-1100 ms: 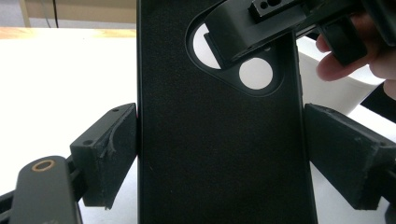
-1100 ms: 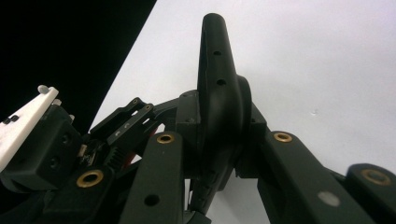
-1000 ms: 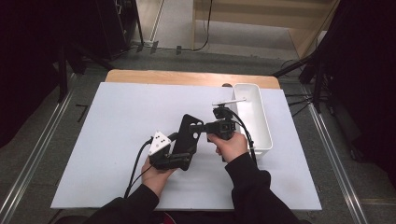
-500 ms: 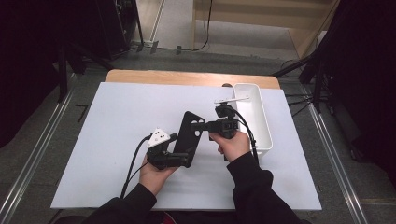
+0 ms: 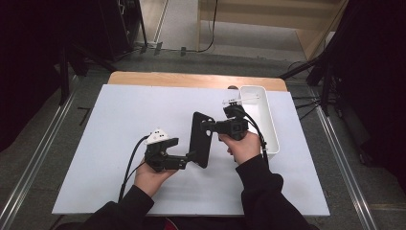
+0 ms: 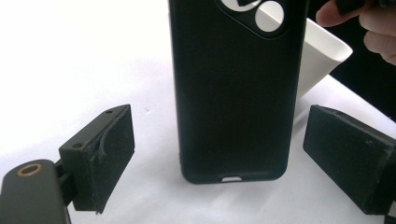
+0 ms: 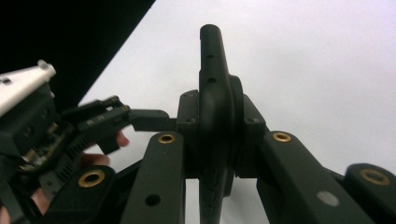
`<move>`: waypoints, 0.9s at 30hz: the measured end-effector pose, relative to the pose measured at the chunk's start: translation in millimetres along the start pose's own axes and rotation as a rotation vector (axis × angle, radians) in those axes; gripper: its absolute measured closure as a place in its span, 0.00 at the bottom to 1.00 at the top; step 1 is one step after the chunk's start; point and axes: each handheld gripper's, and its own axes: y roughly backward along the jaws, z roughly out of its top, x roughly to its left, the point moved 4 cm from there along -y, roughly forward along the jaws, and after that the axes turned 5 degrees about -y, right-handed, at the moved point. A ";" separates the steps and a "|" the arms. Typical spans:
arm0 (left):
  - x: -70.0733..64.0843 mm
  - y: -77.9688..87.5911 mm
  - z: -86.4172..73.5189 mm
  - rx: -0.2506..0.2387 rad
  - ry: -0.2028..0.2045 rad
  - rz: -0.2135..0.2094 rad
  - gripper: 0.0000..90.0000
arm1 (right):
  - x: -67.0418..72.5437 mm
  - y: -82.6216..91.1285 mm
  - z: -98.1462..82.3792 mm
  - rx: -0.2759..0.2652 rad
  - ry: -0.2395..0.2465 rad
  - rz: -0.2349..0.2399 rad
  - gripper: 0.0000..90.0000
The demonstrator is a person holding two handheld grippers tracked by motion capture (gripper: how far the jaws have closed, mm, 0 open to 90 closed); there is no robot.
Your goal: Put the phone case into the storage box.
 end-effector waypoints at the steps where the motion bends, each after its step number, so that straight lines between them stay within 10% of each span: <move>1: 0.7 1.0 0.8 0.003 0.002 -0.005 0.10 | 0.1 0.4 -0.4 0.001 0.008 -0.011 0.83; 27: 12.7 29.3 28.5 0.105 0.016 -0.114 0.22 | 7.3 11.3 -8.6 -0.016 0.166 -0.002 0.83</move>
